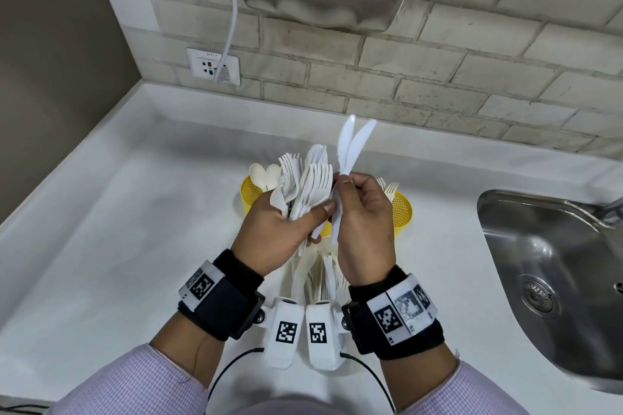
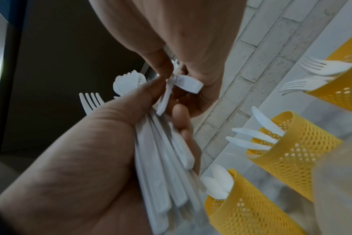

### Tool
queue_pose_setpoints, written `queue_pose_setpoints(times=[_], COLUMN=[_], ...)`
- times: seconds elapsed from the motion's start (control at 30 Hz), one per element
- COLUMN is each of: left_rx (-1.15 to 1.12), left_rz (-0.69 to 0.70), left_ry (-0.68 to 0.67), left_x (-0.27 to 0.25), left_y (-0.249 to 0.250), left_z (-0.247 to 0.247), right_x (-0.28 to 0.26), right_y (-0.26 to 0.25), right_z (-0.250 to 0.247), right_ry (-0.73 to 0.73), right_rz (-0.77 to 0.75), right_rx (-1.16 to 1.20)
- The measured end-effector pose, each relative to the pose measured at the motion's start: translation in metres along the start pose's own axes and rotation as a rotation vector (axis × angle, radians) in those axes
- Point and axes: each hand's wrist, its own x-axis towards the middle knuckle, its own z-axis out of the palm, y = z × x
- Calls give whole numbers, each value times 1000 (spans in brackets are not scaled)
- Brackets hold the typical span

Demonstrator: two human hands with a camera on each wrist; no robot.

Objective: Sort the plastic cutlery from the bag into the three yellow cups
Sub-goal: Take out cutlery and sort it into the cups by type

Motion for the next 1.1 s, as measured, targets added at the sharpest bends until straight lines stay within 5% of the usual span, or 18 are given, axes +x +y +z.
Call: queue_pose_setpoints(times=[0.3,0.5,0.97,1.1], left_rx=[15,-166,-374,-375], left_rz=[-42,-64,-122,-102], left_ry=[-9,1,-105,-148], left_x=[-2,1,0,-1], left_y=[1,-1,4,5], left_z=[-5,-7,-12,-12], right_x=[9,8,-5,-2], right_y=[-20,-23,-55,-66], right_z=[-16,-24,-25,-25], right_ry=[6,-17,-113,-185], right_rz=[-63,-95,-68,-151], right_rx=[-39,-124,34,-135])
